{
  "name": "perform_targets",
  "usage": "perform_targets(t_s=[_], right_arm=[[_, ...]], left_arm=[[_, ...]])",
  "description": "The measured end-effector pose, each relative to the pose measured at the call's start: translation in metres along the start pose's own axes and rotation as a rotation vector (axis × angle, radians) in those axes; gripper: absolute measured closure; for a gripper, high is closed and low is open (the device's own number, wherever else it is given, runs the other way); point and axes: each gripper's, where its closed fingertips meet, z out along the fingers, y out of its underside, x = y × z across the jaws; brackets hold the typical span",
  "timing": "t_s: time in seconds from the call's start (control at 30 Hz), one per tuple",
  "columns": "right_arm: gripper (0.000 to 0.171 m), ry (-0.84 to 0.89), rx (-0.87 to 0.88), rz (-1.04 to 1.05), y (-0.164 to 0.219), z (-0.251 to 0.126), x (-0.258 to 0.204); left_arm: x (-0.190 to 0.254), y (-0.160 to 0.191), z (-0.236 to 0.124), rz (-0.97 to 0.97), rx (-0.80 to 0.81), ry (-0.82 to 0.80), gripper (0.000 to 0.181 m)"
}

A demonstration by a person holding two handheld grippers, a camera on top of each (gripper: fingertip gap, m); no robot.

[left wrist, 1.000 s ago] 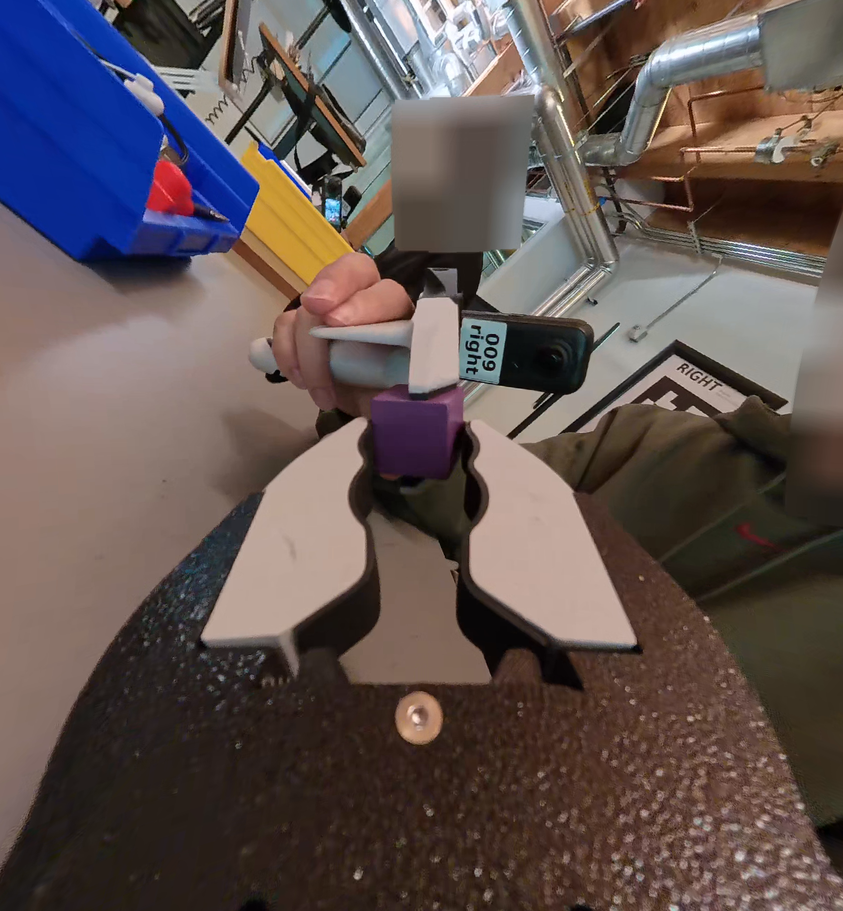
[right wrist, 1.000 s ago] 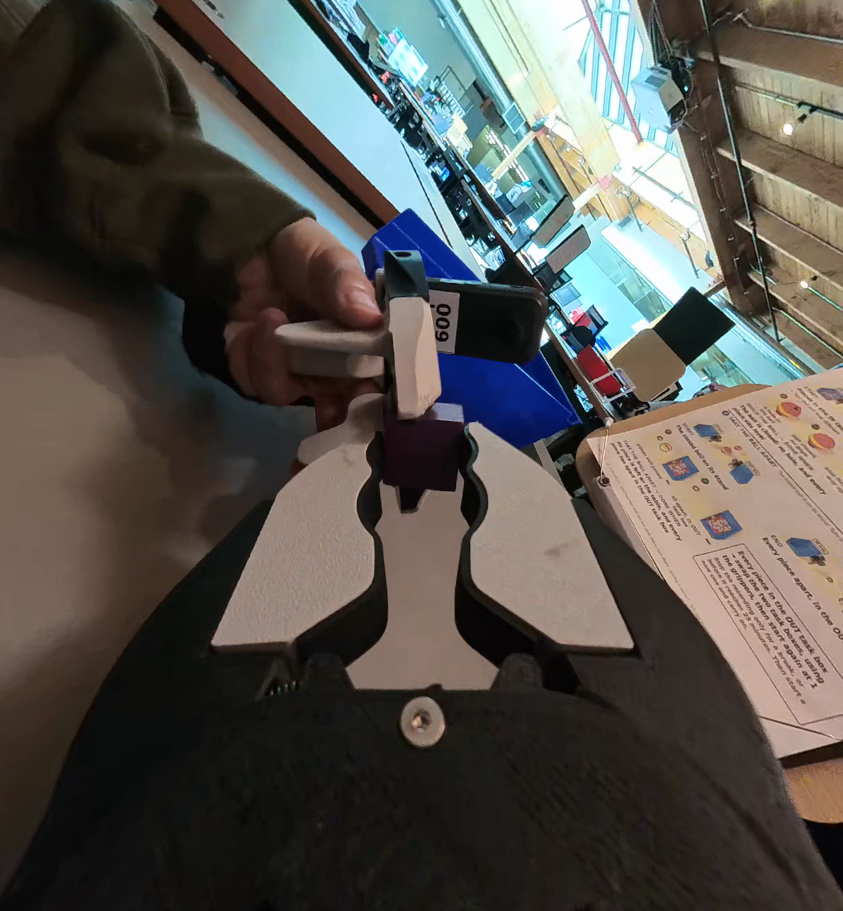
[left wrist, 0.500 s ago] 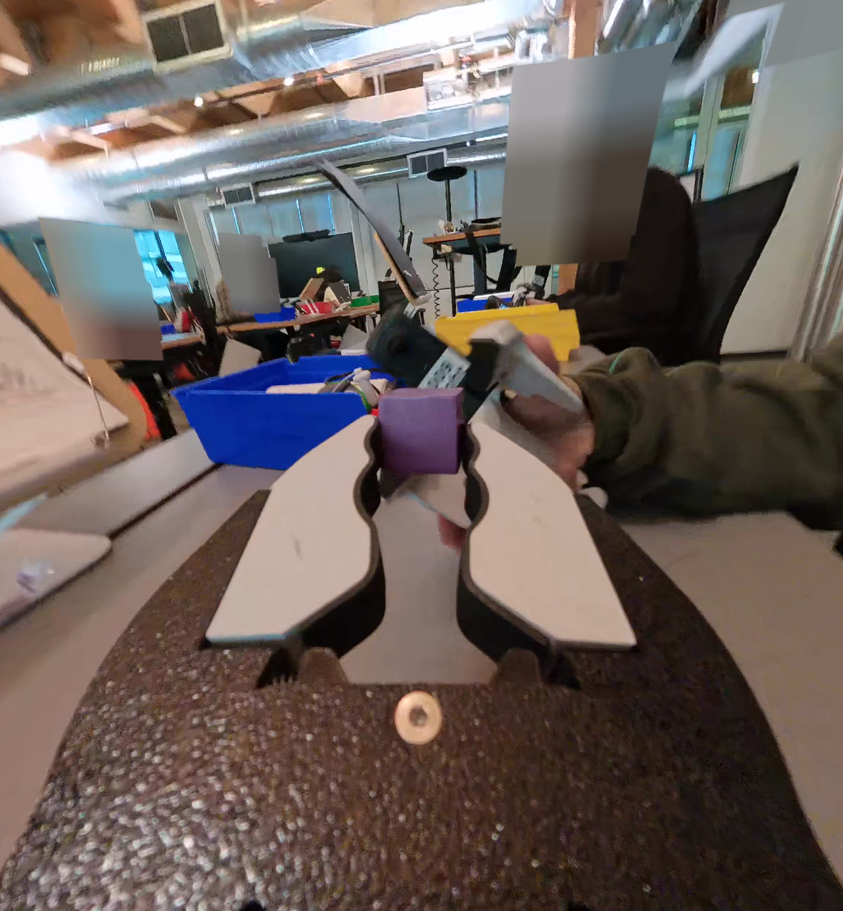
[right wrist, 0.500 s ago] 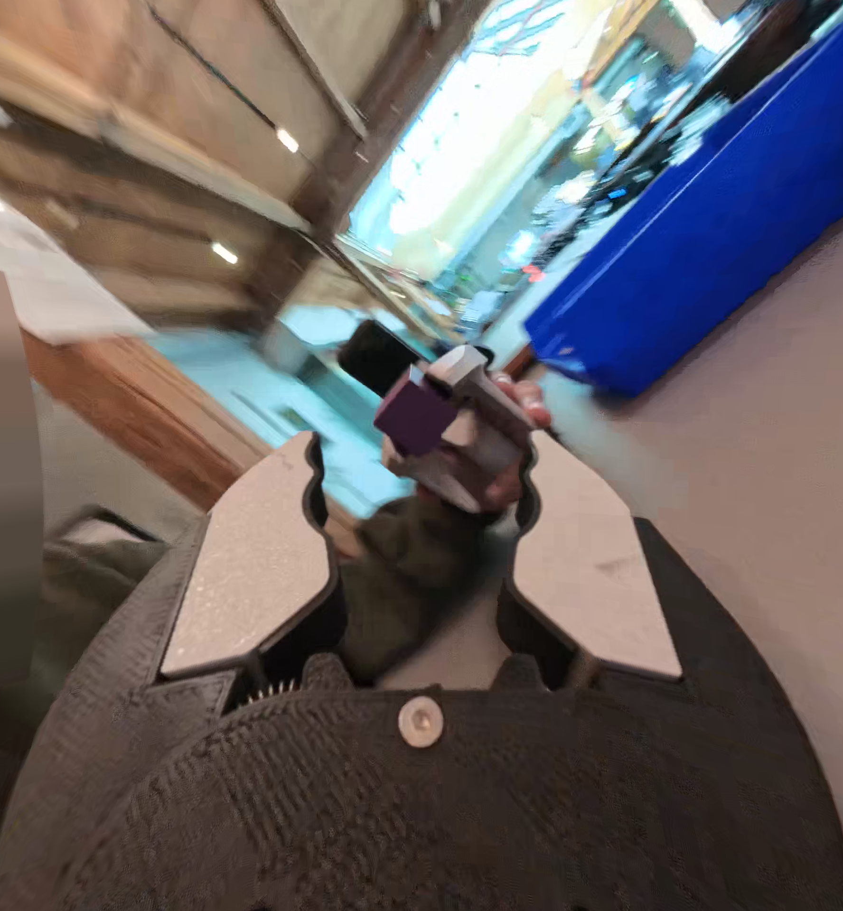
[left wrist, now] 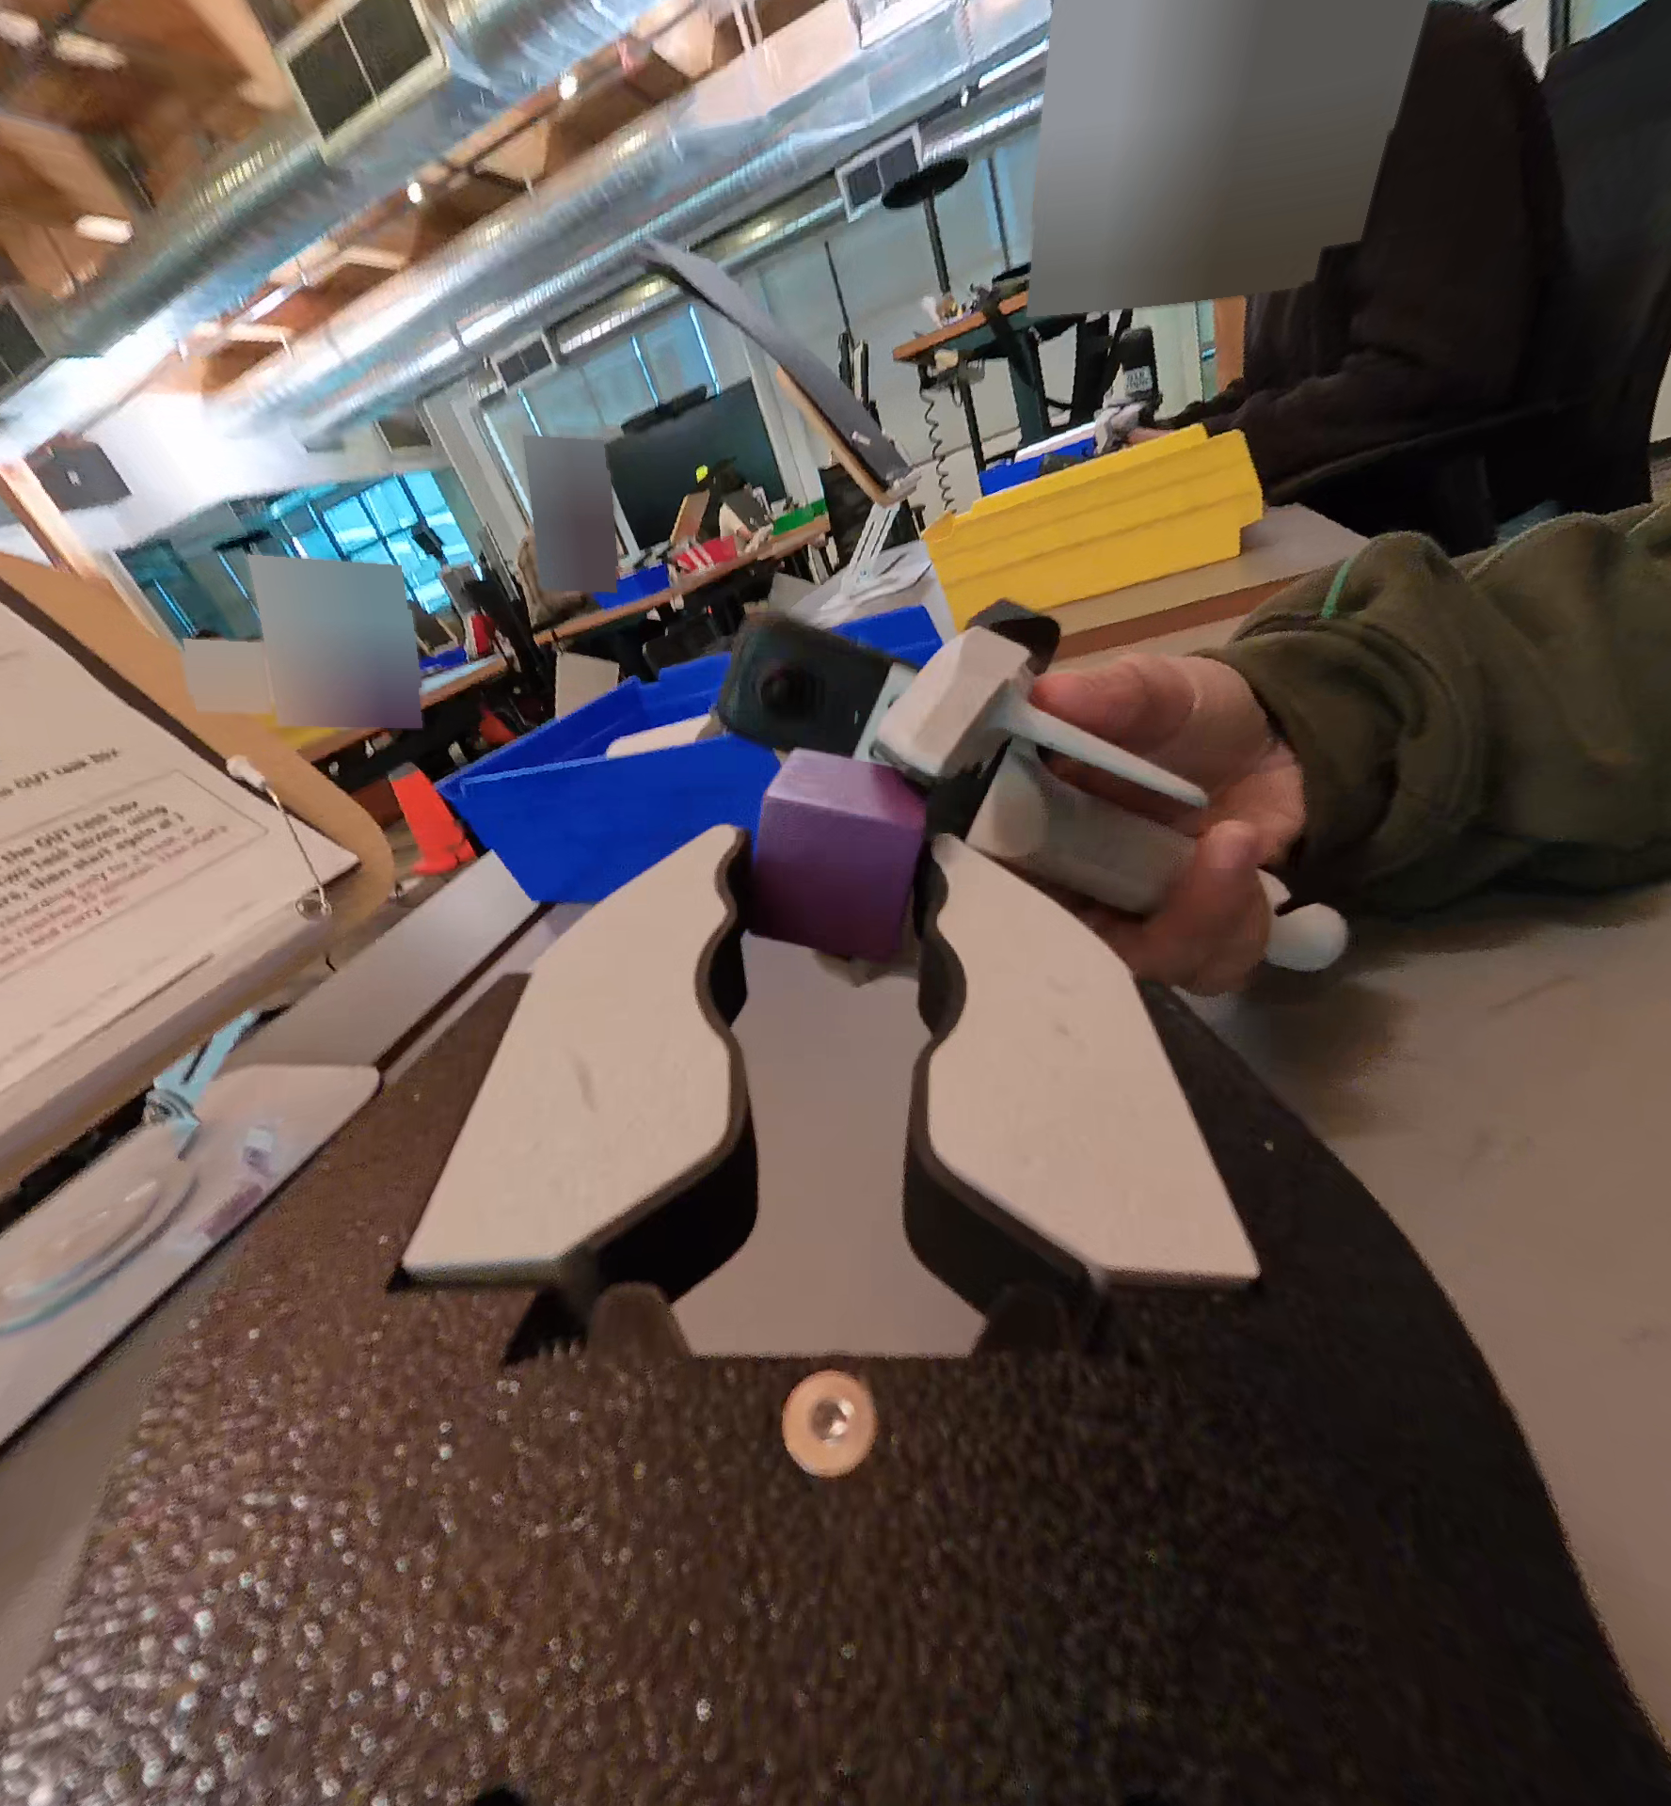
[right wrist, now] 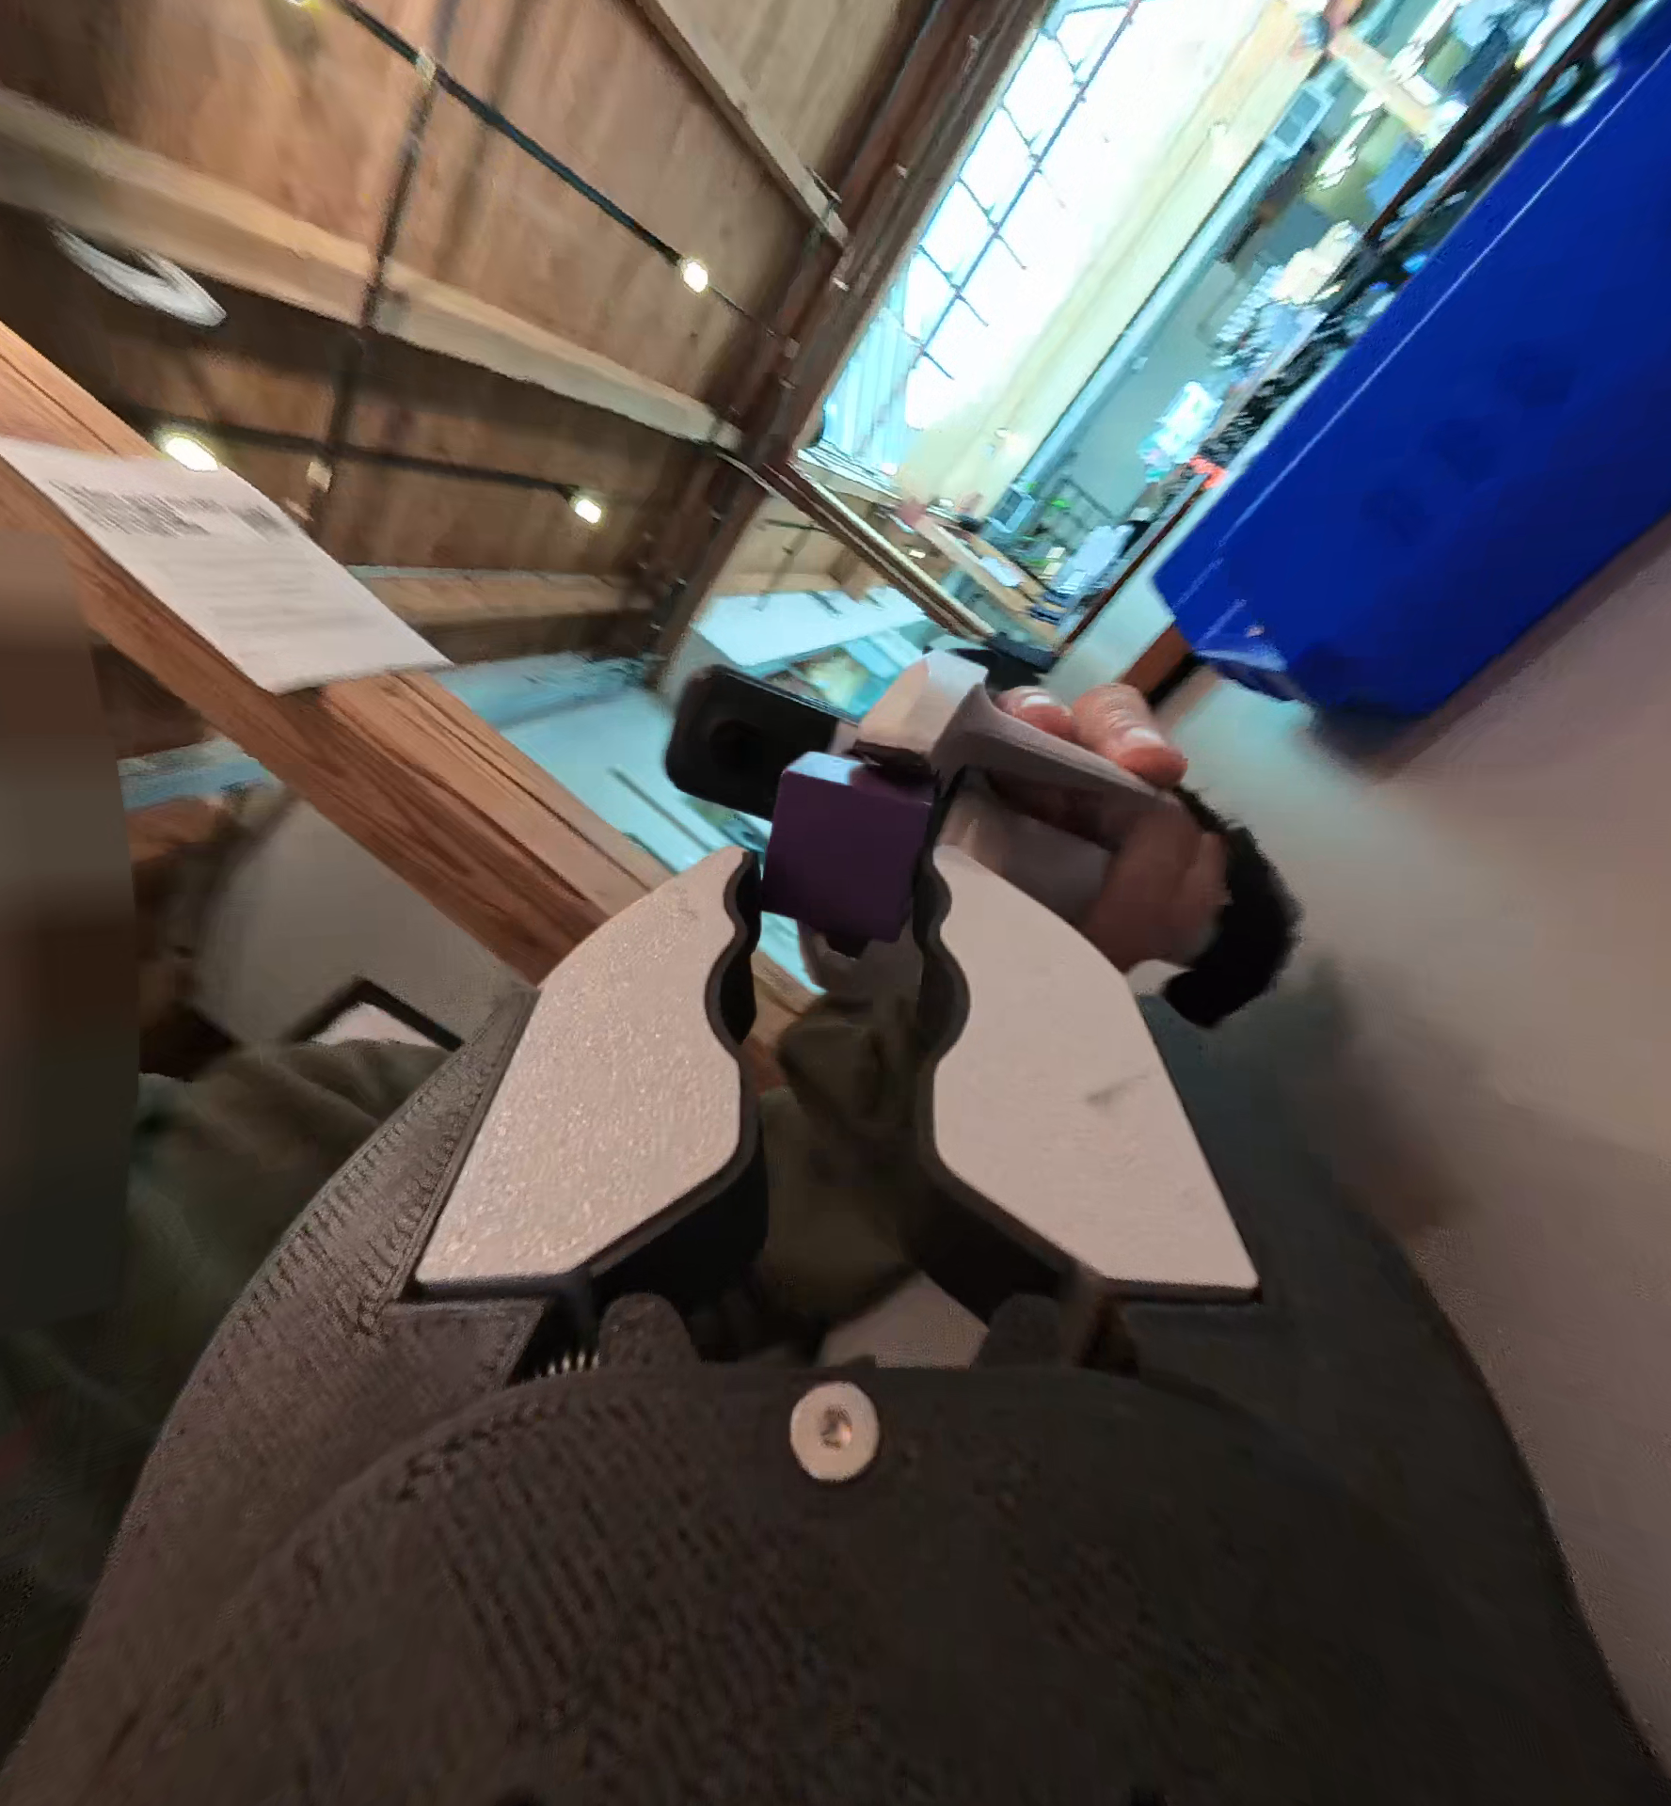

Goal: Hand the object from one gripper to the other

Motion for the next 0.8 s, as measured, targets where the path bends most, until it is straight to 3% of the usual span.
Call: perform_targets(t_s=[0.13, 0.23, 0.3, 0.43, 0.57, 0.73, 0.8], right_arm=[[0.141, 0.278, -0.079, -0.333, -0.007, -0.012, 0.02], [0.141, 0.48, -0.079, -0.593, -0.026, -0.027, 0.028], [0.142, 0.623, -0.136, -0.797, -0.032, -0.036, 0.034], [0.141, 0.927, -0.429, -1.327, -0.031, -0.049, 0.052], [0.142, 1.009, -0.664, -1.699, -0.022, -0.046, 0.061], [0.142, 1.059, -0.82, -1.897, -0.017, -0.042, 0.066], [0.142, 1.068, -0.834, -1.916, -0.018, -0.043, 0.065]], left_arm=[[-0.008, 0.015, 0.0, -0.09, -0.108, -0.05, 0.131], [-0.017, 0.014, -0.005, -0.28, -0.123, -0.066, 0.115], [-0.02, 0.013, -0.005, -0.444, -0.117, -0.068, 0.115], [-0.016, 0.026, 0.001, -0.663, -0.198, -0.055, 0.118], [-0.01, 0.045, 0.005, -0.698, -0.312, -0.067, 0.125], [-0.008, 0.051, 0.007, -0.6, -0.375, -0.096, 0.154], [-0.007, 0.051, 0.007, -0.58, -0.387, -0.097, 0.154]])
